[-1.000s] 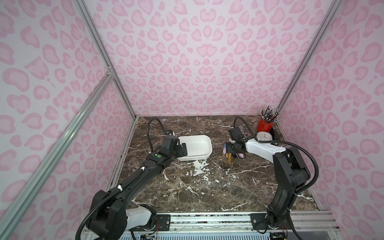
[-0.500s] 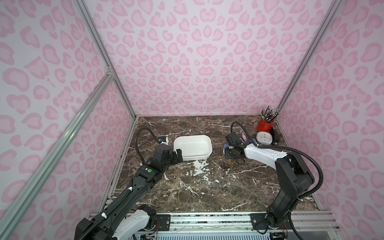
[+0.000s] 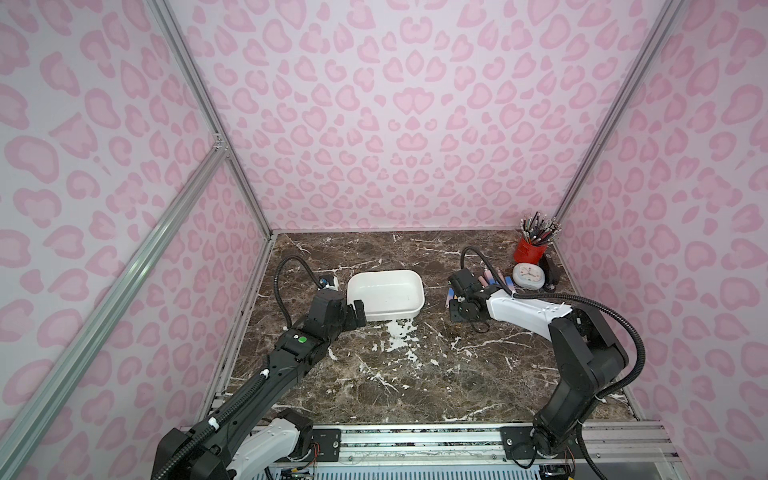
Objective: Put the lipstick into the storage box
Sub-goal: Pick up the lipstick at the center of the board.
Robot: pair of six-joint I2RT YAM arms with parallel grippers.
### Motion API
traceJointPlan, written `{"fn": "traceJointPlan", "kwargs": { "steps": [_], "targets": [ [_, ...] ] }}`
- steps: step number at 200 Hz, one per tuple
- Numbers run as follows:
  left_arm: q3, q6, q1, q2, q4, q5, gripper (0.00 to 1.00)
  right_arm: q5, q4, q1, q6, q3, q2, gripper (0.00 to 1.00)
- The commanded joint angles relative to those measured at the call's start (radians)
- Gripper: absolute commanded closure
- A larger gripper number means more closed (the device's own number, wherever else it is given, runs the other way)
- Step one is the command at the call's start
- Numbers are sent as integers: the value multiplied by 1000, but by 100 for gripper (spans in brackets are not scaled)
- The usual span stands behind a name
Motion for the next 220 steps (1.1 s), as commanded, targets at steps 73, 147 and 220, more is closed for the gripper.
{"fn": "traceJointPlan", "kwargs": {
  "steps": [73, 147, 220],
  "targets": [
    [-5, -14, 0, -22, 6, -3, 2, -1, 25, 0, 26, -27, 50, 69],
    [-4, -12, 0, -11, 7, -1, 2, -2, 2, 0, 26, -8, 70, 85],
    [-2, -14, 1, -3, 11, 3, 2, 4, -52, 4, 37, -34, -16, 88]
  ]
}}
